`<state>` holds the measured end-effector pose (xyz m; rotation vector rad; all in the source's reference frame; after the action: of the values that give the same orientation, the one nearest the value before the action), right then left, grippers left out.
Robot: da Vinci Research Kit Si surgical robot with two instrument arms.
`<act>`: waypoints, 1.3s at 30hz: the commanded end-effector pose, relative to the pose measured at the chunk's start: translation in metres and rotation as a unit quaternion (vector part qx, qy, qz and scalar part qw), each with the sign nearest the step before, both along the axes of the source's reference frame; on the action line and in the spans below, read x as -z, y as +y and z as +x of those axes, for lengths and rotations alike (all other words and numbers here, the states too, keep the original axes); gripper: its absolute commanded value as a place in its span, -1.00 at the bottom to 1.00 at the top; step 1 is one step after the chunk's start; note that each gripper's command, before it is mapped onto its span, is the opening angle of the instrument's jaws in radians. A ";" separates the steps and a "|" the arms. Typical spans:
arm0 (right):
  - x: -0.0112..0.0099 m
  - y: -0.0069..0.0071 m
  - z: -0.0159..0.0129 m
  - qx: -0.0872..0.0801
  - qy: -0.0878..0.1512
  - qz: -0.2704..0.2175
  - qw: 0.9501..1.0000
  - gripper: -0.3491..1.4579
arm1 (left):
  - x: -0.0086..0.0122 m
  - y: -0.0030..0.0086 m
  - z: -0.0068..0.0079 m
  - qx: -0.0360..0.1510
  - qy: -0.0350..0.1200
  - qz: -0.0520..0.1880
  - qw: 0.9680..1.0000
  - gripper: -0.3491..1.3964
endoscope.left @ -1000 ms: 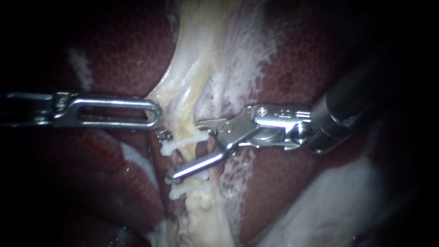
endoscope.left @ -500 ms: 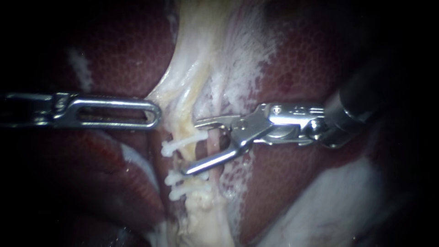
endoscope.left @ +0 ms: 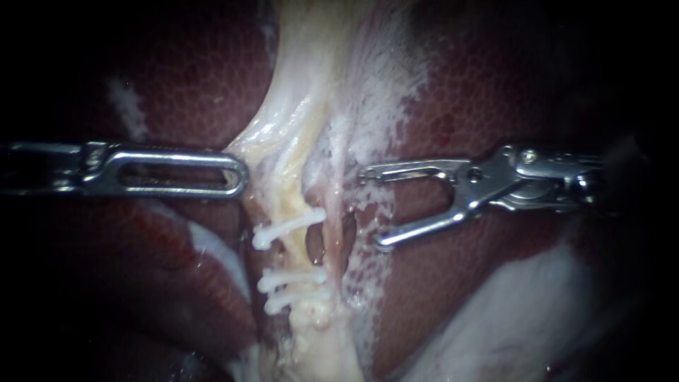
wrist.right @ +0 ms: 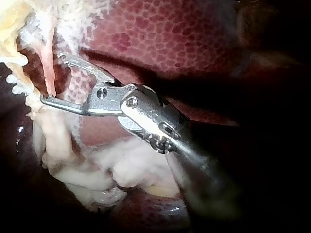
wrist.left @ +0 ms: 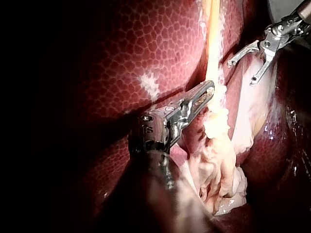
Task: Going back third clip left tube
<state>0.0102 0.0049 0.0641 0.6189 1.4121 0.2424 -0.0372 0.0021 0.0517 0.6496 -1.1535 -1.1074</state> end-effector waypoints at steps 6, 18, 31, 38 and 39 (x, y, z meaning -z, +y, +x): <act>0.0021 0.0012 -0.0022 -0.004 -0.001 -0.009 1.000 0.05 | -0.0002 0.0001 0.0000 0.000 0.000 0.000 1.000 -1.00; 0.0038 0.0011 -0.0027 -0.001 0.001 -0.012 1.000 0.05 | -0.0004 0.0000 0.0000 0.000 0.000 0.000 1.000 -1.00; 0.0041 0.0004 -0.0024 -0.001 0.002 -0.013 1.000 0.05 | -0.0006 0.0000 -0.0002 0.000 0.000 -0.001 1.000 -1.00; 0.0044 0.0002 -0.0023 0.002 0.004 -0.012 1.000 0.05 | -0.0016 -0.0002 -0.0010 0.002 0.002 -0.003 1.000 -1.00; 0.0044 0.0002 -0.0023 0.002 0.004 -0.012 1.000 0.05 | -0.0019 -0.0002 -0.0011 0.002 0.002 -0.004 1.000 -1.00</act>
<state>0.0079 0.0050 0.0598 0.6034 1.4190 0.2197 -0.0383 0.0020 0.0538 0.6405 -1.1561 -1.1059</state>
